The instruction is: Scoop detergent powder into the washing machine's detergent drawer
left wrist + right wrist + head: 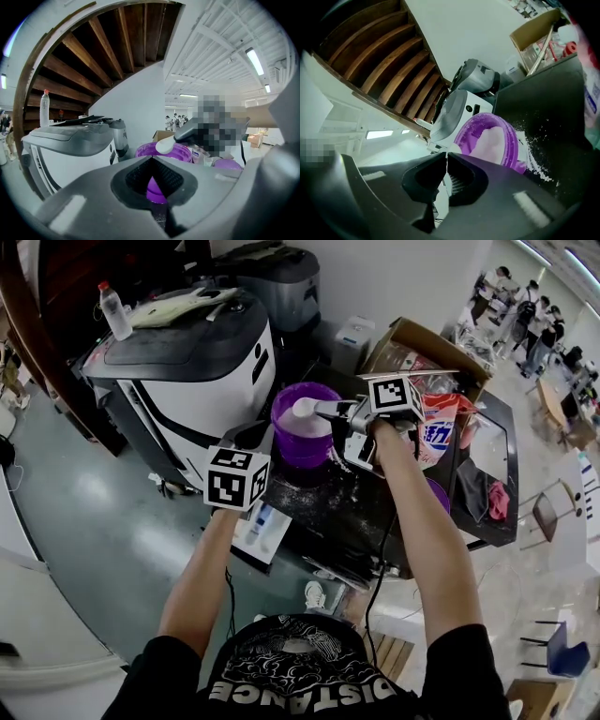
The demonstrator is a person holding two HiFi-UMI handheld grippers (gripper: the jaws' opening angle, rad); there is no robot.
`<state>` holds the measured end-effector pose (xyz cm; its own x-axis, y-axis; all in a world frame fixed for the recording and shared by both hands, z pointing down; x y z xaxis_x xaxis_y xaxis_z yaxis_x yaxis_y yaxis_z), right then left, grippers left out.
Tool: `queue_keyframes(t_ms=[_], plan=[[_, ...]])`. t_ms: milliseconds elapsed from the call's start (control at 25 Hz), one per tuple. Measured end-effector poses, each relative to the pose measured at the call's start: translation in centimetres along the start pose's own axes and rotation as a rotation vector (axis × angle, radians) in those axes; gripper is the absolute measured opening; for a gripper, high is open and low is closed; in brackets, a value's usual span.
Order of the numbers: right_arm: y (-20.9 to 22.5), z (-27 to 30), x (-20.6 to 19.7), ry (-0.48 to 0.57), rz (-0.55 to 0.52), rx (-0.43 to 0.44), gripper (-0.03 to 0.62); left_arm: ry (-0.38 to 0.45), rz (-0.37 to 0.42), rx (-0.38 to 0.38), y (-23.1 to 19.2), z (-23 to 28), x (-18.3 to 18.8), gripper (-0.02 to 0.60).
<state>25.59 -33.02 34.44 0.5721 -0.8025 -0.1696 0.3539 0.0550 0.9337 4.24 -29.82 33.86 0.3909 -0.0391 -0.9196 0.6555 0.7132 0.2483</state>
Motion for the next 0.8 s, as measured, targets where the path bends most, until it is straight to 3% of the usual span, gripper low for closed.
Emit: queue_keyframes(t_ms=[440, 800], plan=[[0.9, -1.1, -2.0, 0.102, 0.132, 0.176, 0.037, 0.000, 0.003, -0.003, 0.8, -0.8, -0.1, 0.000], [1.9, -1.2, -3.8, 0.189, 0.239, 0.273, 0.037, 0.000, 0.009, -0.014, 0.9, -1.5, -0.3, 0.000]])
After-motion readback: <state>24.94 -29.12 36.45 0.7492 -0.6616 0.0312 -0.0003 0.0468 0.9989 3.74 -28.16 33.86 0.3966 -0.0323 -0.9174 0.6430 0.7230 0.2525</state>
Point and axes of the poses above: the fingertips, and each gripper's own axes: z forward along the fingers, y to its right, x out of its top, the point moved 8 cm from there along -z, backward along the fingers, and after that the axes turned 14 degrees about z, right-handed, at the moved point
